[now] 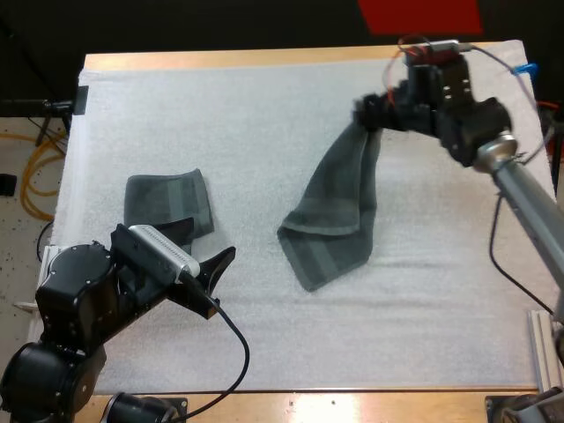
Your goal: Pick towel from pile fold and stack
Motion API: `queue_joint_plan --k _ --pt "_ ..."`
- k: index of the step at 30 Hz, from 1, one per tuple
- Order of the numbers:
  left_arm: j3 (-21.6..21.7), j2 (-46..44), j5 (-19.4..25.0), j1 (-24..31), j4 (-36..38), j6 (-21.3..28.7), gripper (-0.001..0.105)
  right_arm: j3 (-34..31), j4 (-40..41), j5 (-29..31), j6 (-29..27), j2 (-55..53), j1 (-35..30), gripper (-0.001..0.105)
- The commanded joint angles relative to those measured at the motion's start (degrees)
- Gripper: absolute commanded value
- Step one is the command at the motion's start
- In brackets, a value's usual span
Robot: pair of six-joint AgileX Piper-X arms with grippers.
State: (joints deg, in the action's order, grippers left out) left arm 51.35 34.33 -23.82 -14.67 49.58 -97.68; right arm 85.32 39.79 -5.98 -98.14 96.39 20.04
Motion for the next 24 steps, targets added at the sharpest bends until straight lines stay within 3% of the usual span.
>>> queue_joint_plan --k 1,7,12,17,24 --pt "0.31 0.19 -0.37 -0.18 -0.23 -0.23 0.067 0.01 10.38 1.02 -2.44 -0.47 -1.6 0.07" --pt "0.31 0.19 -2.07 -0.18 -0.23 -0.23 0.067 -0.16 9.21 -0.05 -0.07 -0.63 -8.62 0.07" --pt "0.31 0.47 -2.56 -0.18 -0.23 -0.23 0.067 -0.35 17.03 -8.59 -0.34 -1.86 -11.96 0.07" --pt "0.31 2.23 -2.56 -0.18 -0.23 -0.23 0.067 -3.56 18.8 -13.86 0.21 -4.53 -9.25 0.07" --pt "0.31 3.98 -3.23 -0.18 -0.23 -0.23 0.067 -12.59 14.71 -25.0 9.07 -5.19 -3.32 0.07"
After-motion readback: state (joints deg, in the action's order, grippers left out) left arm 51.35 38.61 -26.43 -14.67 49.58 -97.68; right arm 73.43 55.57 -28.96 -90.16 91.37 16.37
